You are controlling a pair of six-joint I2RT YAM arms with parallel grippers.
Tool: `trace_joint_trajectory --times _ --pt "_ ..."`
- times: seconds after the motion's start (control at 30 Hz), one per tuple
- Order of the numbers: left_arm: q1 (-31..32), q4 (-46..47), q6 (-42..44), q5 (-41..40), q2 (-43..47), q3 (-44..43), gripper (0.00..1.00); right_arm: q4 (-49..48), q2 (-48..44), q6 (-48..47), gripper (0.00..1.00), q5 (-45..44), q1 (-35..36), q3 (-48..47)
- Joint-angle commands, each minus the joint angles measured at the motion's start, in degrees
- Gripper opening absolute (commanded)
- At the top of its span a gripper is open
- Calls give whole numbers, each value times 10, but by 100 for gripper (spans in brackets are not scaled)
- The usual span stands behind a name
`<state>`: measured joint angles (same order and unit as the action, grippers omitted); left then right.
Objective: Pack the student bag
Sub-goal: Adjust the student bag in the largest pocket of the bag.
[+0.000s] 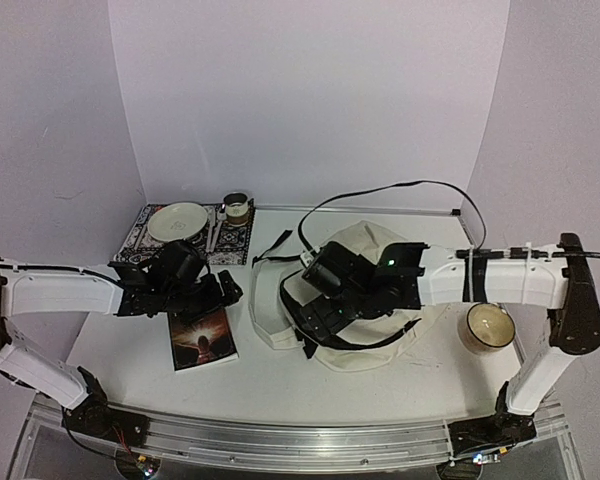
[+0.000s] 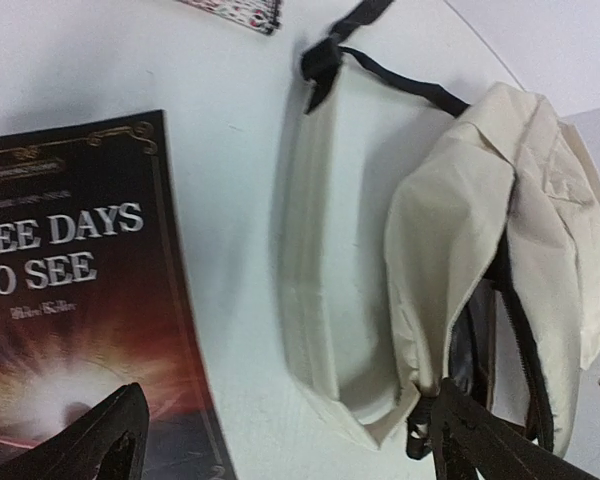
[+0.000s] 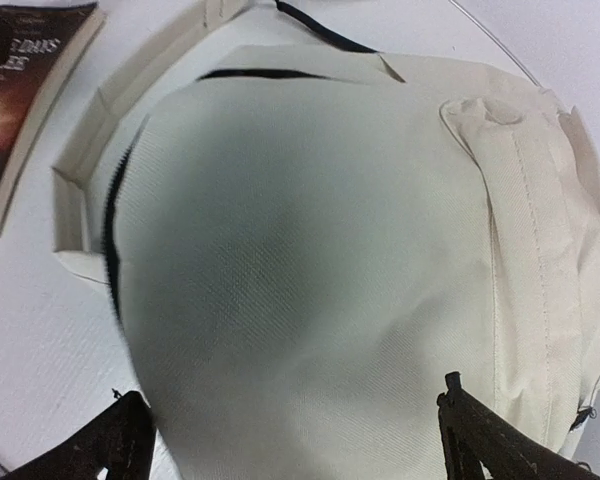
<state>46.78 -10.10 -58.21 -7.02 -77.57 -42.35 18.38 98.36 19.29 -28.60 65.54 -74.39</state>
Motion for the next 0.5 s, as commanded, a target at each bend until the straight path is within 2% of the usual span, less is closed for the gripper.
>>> trace_joint_trajectory --times 0.0,0.17,0.27,0.47 --pt "-27 -112 53 -34 -9 -35 99 3 -65 -3 98 45 0 16" --pt "-32 -201 122 -43 -115 -138 95 -8 -104 1 98 29 -1 39" --pt "-33 -245 146 -53 -173 -197 87 -11 -117 5 98 22 -1 49" --pt "-33 -297 175 -68 -243 -261 74 -12 -132 14 98 11 0 69"
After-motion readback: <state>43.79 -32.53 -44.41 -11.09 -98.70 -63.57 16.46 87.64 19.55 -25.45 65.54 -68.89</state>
